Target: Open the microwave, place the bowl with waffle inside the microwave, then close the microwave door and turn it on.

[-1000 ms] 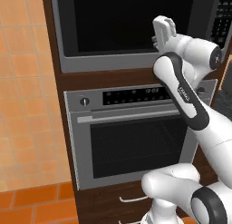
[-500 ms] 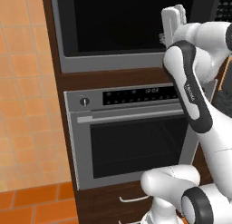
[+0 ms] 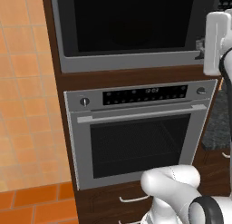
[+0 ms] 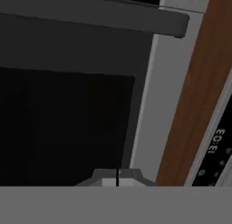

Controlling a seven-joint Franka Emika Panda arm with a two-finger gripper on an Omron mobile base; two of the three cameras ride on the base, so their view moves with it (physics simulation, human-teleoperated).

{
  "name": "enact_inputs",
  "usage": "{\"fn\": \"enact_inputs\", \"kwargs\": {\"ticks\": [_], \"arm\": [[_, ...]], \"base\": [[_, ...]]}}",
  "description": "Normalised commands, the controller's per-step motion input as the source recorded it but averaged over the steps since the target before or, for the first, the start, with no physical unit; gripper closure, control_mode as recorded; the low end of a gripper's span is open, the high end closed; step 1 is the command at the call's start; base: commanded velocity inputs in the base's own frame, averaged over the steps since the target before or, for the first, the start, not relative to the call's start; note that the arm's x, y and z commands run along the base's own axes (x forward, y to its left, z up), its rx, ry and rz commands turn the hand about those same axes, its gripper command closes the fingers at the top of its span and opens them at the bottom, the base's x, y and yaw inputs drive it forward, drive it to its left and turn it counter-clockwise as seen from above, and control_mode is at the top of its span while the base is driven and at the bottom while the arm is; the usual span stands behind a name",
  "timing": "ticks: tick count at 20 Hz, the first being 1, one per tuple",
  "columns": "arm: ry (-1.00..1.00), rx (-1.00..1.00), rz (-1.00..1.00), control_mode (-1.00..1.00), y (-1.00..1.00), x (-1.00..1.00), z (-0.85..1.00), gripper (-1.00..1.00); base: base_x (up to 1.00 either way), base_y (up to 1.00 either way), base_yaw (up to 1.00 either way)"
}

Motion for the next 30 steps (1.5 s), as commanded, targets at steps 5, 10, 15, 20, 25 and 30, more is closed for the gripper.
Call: {"fn": "enact_inputs", "kwargs": {"ticks": [5,10,15,20,25,30], "arm": [[-0.11,0.11,0.00,-1.00,-0.94,-0.37,-0.13,1.00],[-0.07,0.00,0.01,-1.00,-0.59,0.12,-0.17,1.00],[-0.09,0.00,0.00,-1.00,-0.40,0.53,-0.08,1.00],[-0.02,0.00,0.00,-1.00,-0.20,0.73,-0.04,1.00],[0.00,0.01,0.00,-1.00,-0.09,0.86,0.00,1.00],[0.00,0.05,0.00,-1.00,-0.30,0.94,-0.05,1.00]], "base": [[0.00,0.00,0.00],[0.00,0.00,0.00],[0.00,0.00,0.00],[0.00,0.00,0.00],[0.00,0.00,0.00],[0.00,0.00,0.00]]}}
